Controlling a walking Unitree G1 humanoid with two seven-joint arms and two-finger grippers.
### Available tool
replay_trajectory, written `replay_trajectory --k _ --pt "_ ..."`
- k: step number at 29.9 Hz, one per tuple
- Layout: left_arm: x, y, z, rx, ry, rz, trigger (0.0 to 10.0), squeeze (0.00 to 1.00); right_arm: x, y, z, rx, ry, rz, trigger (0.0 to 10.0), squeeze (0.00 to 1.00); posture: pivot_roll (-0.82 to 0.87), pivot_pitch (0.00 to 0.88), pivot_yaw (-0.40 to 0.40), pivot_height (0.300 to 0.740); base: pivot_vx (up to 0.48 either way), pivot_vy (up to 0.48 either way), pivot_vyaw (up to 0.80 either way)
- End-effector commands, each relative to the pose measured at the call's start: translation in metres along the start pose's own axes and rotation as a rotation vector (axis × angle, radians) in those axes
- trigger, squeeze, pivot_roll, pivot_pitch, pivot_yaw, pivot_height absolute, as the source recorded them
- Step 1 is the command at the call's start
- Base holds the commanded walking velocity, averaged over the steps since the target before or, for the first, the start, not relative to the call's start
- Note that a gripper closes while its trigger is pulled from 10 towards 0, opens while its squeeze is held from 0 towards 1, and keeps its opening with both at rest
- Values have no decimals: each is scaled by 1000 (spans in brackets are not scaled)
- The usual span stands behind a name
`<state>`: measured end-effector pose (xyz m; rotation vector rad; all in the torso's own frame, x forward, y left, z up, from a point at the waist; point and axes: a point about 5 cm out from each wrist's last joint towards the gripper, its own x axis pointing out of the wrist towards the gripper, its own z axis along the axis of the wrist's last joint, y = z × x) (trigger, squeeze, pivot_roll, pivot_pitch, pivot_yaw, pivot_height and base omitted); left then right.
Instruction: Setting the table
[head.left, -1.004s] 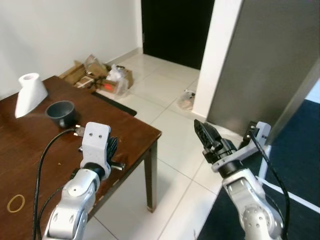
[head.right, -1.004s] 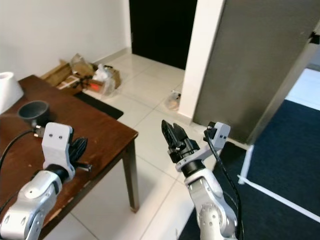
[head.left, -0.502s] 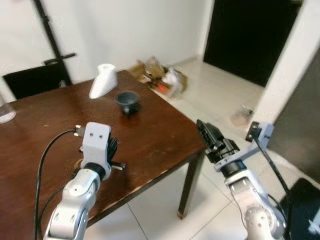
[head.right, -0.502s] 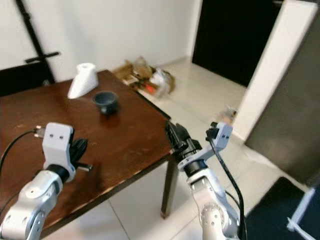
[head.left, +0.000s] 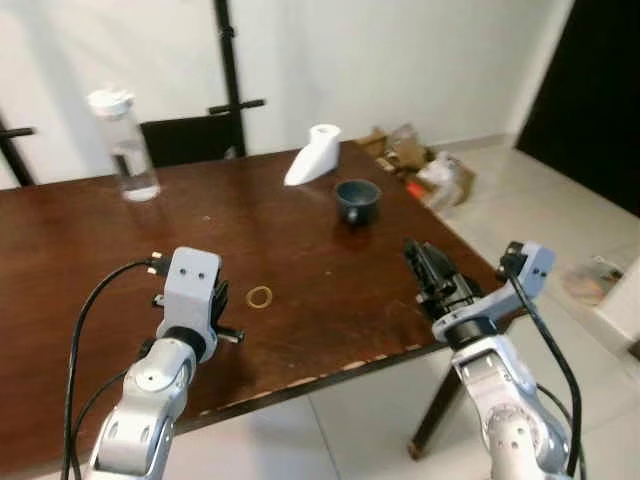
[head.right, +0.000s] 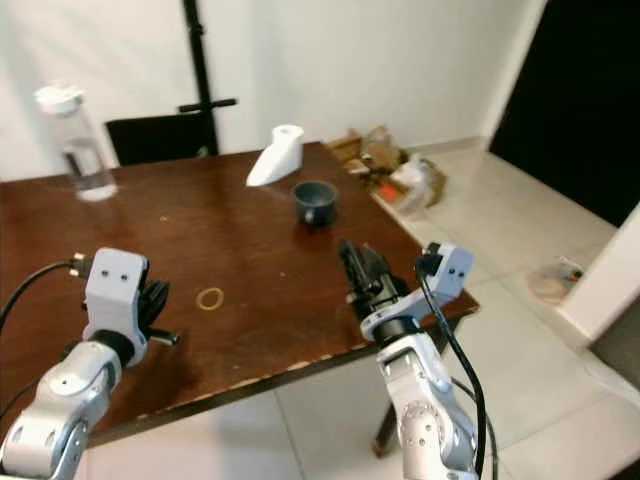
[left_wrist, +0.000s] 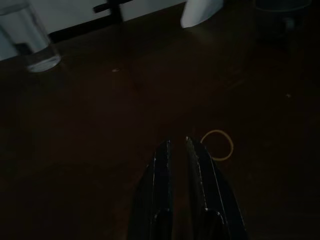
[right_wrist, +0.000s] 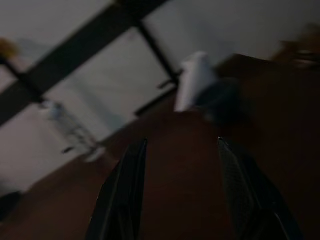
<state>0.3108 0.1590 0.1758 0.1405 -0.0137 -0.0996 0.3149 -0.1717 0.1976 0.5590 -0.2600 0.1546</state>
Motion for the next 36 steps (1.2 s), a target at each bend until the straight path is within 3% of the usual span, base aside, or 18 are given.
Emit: replay_trajectory --k 1,11,19,28,36 --pt "2 -5 -1 12 0 -12 10000 0 -1 -8 7 -26 -34 -47 10000 0 57 45 67 740 465 0 0" --pt "4 -8 1 12 -14 -31 10000 0 -2 -8 8 -30 -49 -53 10000 0 53 50 72 740 469 0 0" --pt "4 -9 1 16 -21 -30 10000 0 -3 7 0 -6 -10 58 10000 0 56 53 71 740 469 0 0" --pt "3 -10 1 10 -22 -31 10000 0 -3 10 -2 -4 1 90 10000 0 55 51 70 740 470 0 0" --pt "4 -10 0 -14 -5 -20 10000 0 -6 16 -6 1 46 155 10000 0 54 50 72 740 0 0 0"
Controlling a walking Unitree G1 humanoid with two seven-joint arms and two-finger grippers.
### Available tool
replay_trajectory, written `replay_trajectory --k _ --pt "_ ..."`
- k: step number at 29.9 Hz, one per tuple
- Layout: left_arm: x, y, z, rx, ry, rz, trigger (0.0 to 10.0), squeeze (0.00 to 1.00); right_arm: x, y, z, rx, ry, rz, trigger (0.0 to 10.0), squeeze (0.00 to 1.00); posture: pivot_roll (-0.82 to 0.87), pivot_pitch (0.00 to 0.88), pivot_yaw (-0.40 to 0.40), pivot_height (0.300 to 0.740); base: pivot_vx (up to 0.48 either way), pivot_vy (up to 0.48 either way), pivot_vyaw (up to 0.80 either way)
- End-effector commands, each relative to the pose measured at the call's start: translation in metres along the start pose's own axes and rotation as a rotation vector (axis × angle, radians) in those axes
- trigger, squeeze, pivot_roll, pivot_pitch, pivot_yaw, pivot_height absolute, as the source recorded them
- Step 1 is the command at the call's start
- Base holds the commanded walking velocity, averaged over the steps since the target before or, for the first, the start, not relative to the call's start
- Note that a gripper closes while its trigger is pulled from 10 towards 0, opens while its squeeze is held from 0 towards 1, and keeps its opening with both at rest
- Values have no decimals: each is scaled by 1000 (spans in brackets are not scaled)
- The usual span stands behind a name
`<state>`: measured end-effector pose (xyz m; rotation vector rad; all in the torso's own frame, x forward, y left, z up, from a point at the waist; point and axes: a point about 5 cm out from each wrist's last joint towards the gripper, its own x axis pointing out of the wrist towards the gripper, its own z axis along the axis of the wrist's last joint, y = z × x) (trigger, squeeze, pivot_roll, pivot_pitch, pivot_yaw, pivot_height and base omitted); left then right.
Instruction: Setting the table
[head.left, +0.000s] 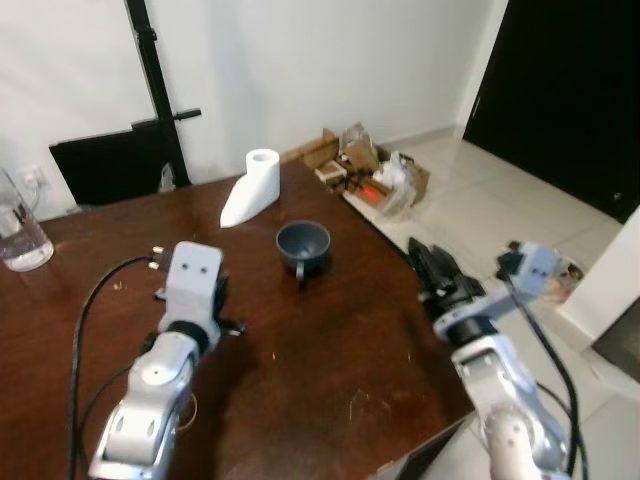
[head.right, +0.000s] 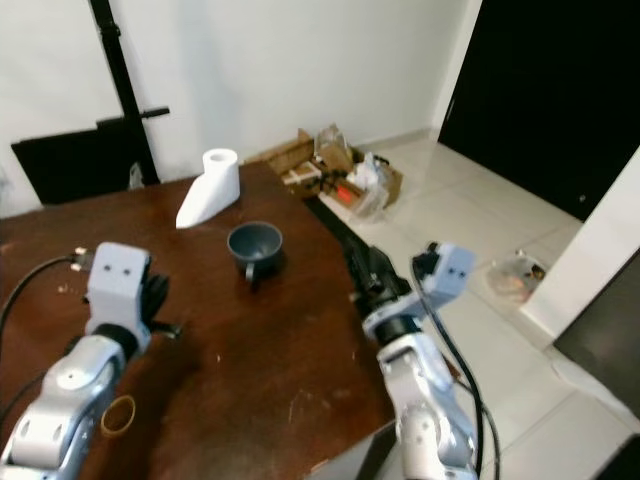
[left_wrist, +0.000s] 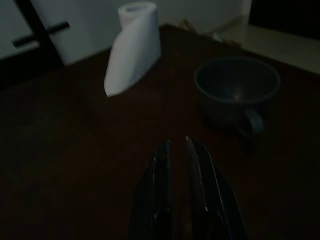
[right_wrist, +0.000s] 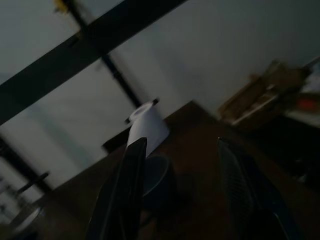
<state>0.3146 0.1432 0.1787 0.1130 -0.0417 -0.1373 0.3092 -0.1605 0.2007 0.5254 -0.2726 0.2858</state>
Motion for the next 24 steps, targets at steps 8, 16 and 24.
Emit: replay_trajectory --k 8,16,24 --pt "2 9 -10 -22 84 40 10000 0 -7 14 -28 -15 158 100 10000 0 57 53 71 740 0 0 0" --pt "17 56 9 -136 91 198 10000 0 -7 25 -58 -22 294 129 10000 0 73 62 70 740 0 0 0" --pt "3 126 28 253 138 368 10000 0 8 32 -83 25 389 114 10000 0 149 71 56 740 0 0 0"
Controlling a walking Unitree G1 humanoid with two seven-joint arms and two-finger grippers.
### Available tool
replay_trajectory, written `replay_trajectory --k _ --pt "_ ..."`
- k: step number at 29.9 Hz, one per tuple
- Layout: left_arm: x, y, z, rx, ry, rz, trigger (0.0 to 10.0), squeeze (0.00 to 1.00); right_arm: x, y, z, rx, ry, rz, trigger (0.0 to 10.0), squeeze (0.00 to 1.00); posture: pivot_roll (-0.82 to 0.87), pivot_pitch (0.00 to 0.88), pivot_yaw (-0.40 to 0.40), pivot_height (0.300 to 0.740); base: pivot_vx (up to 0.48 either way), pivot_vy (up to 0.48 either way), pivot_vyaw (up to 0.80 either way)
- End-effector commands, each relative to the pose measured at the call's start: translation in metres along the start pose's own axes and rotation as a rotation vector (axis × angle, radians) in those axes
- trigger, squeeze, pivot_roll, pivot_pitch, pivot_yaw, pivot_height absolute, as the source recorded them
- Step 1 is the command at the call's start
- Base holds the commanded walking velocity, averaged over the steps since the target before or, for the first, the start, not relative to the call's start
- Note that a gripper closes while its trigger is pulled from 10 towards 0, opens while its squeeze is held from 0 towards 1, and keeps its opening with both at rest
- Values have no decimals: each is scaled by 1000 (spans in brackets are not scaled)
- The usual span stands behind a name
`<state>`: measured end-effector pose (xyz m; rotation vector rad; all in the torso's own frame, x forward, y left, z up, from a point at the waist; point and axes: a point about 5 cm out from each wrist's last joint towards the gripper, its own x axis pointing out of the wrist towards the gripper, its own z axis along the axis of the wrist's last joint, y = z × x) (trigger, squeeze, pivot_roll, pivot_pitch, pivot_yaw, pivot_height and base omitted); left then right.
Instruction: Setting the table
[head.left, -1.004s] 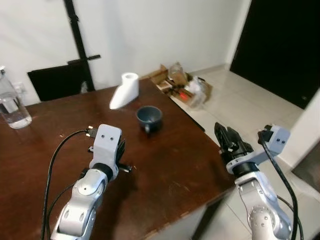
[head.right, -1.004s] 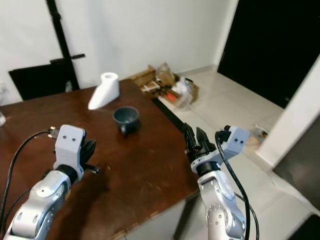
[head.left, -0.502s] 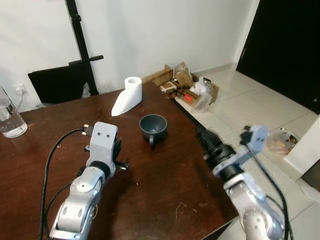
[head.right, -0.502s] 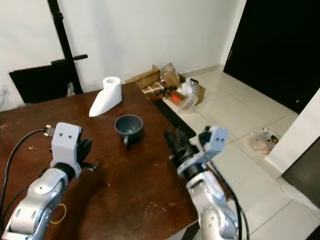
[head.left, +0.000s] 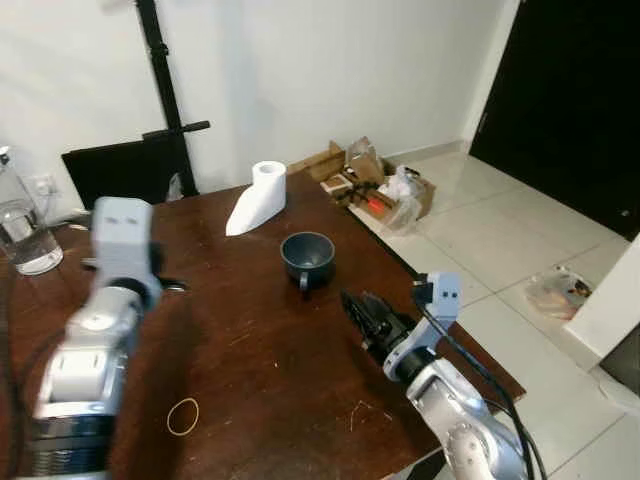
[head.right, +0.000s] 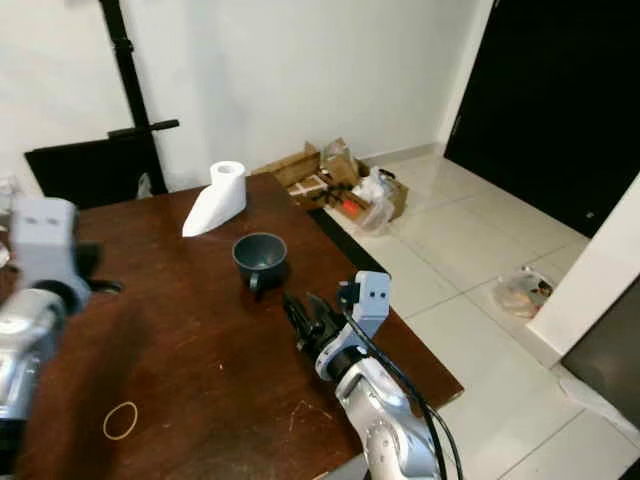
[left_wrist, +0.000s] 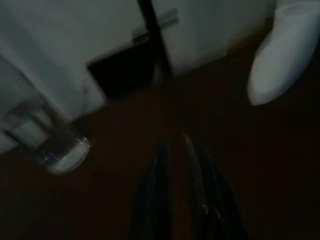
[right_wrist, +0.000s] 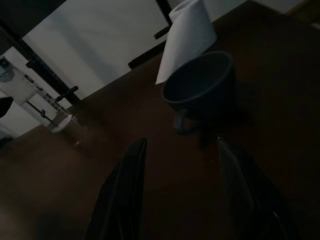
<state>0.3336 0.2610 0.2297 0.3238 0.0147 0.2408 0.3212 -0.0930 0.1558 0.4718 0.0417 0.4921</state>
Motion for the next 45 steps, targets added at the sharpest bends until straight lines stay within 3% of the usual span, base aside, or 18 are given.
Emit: replay_trajectory --k 1,3,5,7,8,12,13,14,20,28,29,31,36,41,45 --pt "0 10 -6 130 28 7 10000 0 8 0 -12 -5 65 -23 10000 0 153 72 55 740 0 0 0" --pt "0 18 6 223 -20 -18 10000 0 19 -2 -15 -22 80 -81 10000 0 180 78 49 740 0 0 0" --pt "0 20 14 263 -56 -46 10000 0 24 -4 -15 -19 71 -118 10000 0 196 81 47 740 0 0 0" --pt "-4 17 28 336 -126 -169 10000 0 36 -5 -13 -18 52 -174 10000 0 221 83 50 740 0 0 0" --pt "-4 17 28 336 -126 -169 10000 0 36 -5 -13 -18 52 -174 10000 0 221 83 50 740 0 0 0" --pt "-15 14 38 385 -162 -347 10000 0 48 -3 -9 -34 41 -204 10000 0 267 94 61 740 0 0 0" --pt "-19 14 43 394 -168 -390 10000 0 51 -3 -9 -35 40 -217 10000 380 272 95 62 740 0 0 0" --pt "-22 16 48 404 -176 -421 10000 0 53 -3 -8 -31 36 -222 10000 1000 284 98 68 740 0 0 0" --pt "-22 22 58 432 -189 -432 10000 0 54 0 -4 -23 10 -225 10000 1000 287 107 80 740 0 0 0" --pt "-15 19 60 438 -193 -451 10000 0 59 10 -5 -146 -7 -218 10000 1000 267 121 93 740 0 0 0" --pt "-15 18 61 437 -192 -455 10000 0 61 14 -7 -186 3 -195 10000 0 268 122 93 740 0 0 0" --pt "-14 16 61 435 -193 -456 10000 0 64 25 -12 -253 24 -147 10000 0 273 125 93 740 0 0 0" --pt "-14 14 60 427 -193 -459 10000 0 69 41 -21 -316 46 -68 10000 0 287 133 87 740 0 0 0" --pt "-16 13 57 421 -187 -459 10000 0 72 42 -22 -350 50 -79 10000 0 295 141 83 740 0 0 0" --pt "-19 11 54 411 -176 -463 10000 0 73 29 -21 -402 58 -194 10000 0 311 152 79 740 0 0 0"
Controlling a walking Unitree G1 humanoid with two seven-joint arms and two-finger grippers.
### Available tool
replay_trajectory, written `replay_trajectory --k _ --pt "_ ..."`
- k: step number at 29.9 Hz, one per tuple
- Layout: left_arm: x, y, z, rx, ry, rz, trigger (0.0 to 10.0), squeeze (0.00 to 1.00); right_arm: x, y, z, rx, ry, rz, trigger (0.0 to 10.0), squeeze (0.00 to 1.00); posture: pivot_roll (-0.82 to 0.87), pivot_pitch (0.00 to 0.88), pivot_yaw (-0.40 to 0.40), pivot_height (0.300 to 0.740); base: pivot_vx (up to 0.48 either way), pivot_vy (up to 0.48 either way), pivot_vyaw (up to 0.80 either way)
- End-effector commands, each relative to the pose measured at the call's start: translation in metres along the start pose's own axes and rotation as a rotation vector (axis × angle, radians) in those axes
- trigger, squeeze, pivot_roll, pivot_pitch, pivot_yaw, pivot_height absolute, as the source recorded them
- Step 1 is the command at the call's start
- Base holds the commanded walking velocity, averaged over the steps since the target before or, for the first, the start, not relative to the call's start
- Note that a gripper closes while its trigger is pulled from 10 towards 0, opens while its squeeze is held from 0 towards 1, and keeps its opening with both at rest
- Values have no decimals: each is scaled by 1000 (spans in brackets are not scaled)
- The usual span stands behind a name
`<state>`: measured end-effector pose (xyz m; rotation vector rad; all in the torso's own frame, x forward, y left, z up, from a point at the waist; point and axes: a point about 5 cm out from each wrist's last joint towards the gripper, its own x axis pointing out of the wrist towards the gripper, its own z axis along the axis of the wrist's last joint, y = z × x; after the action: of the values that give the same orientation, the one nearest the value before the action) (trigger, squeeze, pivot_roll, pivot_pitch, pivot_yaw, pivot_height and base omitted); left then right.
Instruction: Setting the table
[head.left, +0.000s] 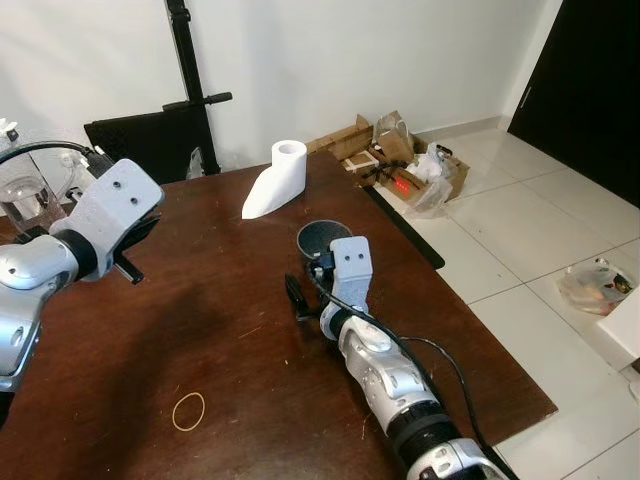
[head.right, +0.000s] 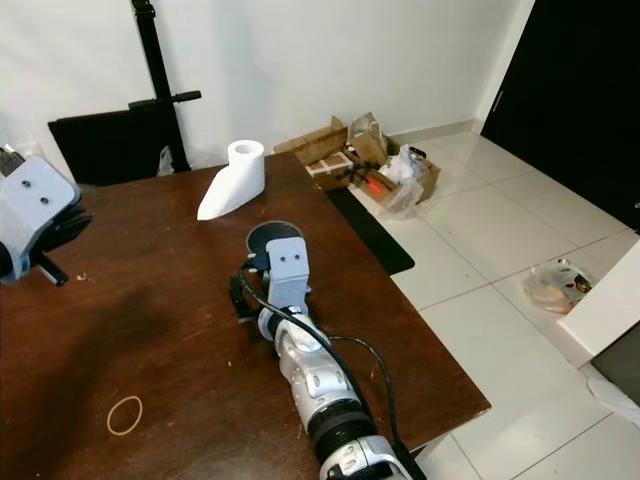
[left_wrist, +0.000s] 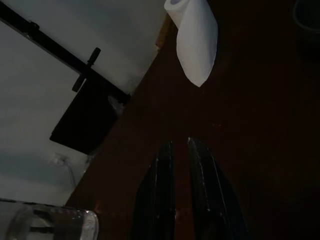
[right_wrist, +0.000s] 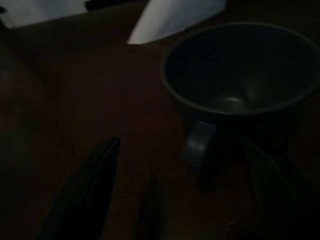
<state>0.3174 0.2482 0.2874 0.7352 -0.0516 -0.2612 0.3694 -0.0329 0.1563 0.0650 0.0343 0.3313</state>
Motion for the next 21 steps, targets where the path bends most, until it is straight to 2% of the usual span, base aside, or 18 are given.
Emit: replay_trajectory --k 1,9,10,11,12,13,14,15,16,17,19,21 --pt "-3 -3 -3 -3 19 -1 10000 0 2 1 -2 -11 14 -47 10000 0 315 153 79 740 0 0 0" --pt "-4 -6 -5 -16 27 6 10000 0 7 -15 4 22 -6 -137 10000 0 327 156 79 740 0 0 0" --pt "-4 -6 -5 -21 29 11 10000 0 8 -20 7 20 -20 -159 8863 0 328 155 77 740 0 0 0" --pt "-5 -6 -5 -23 30 13 10000 0 9 -21 9 22 -27 -167 8863 0 328 155 77 740 0 0 0" --pt "-4 -6 -5 -24 31 15 10000 0 9 -23 10 21 -34 -175 8392 0 328 154 77 740 0 0 0" --pt "-4 -7 -5 -25 31 17 10000 0 9 -24 12 23 -44 -179 7137 0 328 154 77 740 0 0 0" --pt "-4 -7 -5 -25 31 17 10000 0 9 -24 12 23 -44 -179 7137 0 328 154 77 740 0 0 0" --pt "-4 -7 -5 -27 32 17 10000 0 10 -25 13 23 -49 -180 5804 0 326 152 77 740 0 0 0" --pt "-4 -7 -5 -27 32 17 10000 0 10 -25 13 23 -49 -180 5804 0 326 152 77 740 0 0 0" --pt "-4 -7 -6 -28 33 18 10000 0 10 -26 14 18 -52 -182 3294 0 326 152 77 740 0 0 0" --pt "-3 -10 -6 -32 32 17 10000 0 10 -28 13 12 -46 -183 0 0 319 146 76 740 0 0 0" --pt "-2 -11 -6 -37 31 16 10000 0 10 -29 11 9 -39 -179 0 0 314 140 76 740 0 0 0"
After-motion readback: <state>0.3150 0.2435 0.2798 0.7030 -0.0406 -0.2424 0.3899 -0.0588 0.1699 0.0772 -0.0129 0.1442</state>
